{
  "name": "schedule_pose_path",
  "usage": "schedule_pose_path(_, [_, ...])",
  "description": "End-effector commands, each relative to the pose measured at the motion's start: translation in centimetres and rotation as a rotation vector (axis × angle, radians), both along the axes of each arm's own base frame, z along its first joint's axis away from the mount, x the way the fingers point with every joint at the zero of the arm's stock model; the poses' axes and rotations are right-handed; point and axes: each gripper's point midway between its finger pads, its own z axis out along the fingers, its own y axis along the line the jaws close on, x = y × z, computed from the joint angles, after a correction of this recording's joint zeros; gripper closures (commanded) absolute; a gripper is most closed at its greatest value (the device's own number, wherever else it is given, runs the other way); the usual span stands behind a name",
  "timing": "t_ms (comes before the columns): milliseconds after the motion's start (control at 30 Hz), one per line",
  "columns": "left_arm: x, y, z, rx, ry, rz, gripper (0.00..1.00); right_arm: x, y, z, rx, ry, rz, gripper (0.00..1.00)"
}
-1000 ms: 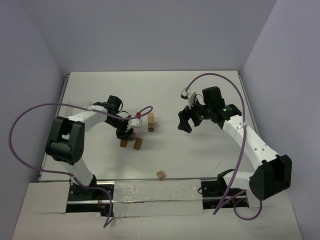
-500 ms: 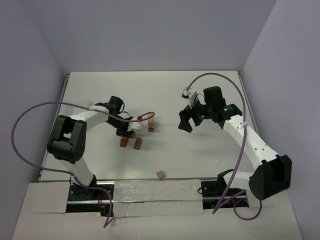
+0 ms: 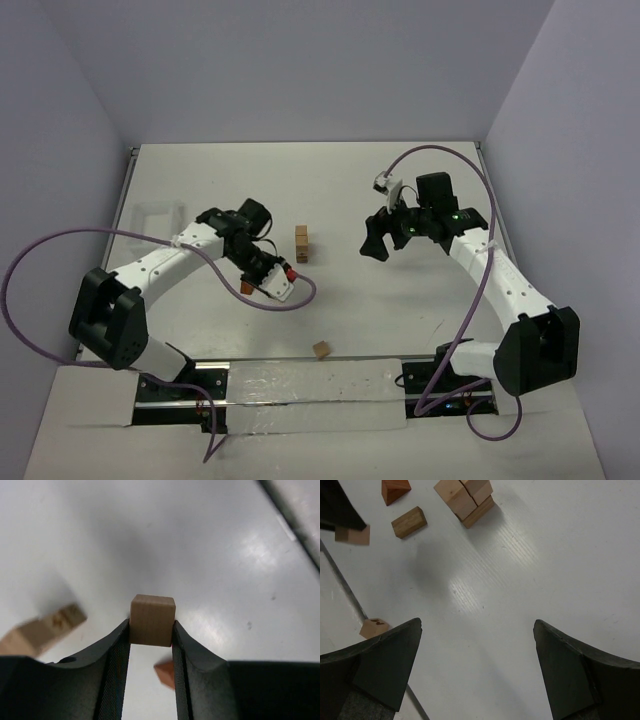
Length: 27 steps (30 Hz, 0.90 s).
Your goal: Build the wood block tower
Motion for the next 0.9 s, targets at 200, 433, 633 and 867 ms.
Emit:
schedule_pose_path(200, [-5.7, -4.0, -2.3, 0.055, 0.086, -0.331, 0.82, 0.2, -0.6, 0.2, 0.066, 0.009, -0.015, 0.00])
schedule_pose_path(433, [-6.6, -6.0, -3.2, 0.073, 0.085, -0.419, 0.81, 0.2, -1.9, -0.5, 0.072, 0.026, -0.042, 0.00])
schedule_pose_path(633, [-7.9, -7.6, -3.7, 0.075, 0.114, -0.439, 0.79, 0.1, -2.4, -0.8, 0.073, 0.027, -0.053, 0.00])
schedule_pose_path(867, [-9.0, -9.0, -5.0, 0.095, 0.129, -0.431, 0.76, 0.0, -2.7, -1.0, 0.070, 0.026, -0.049, 0.00])
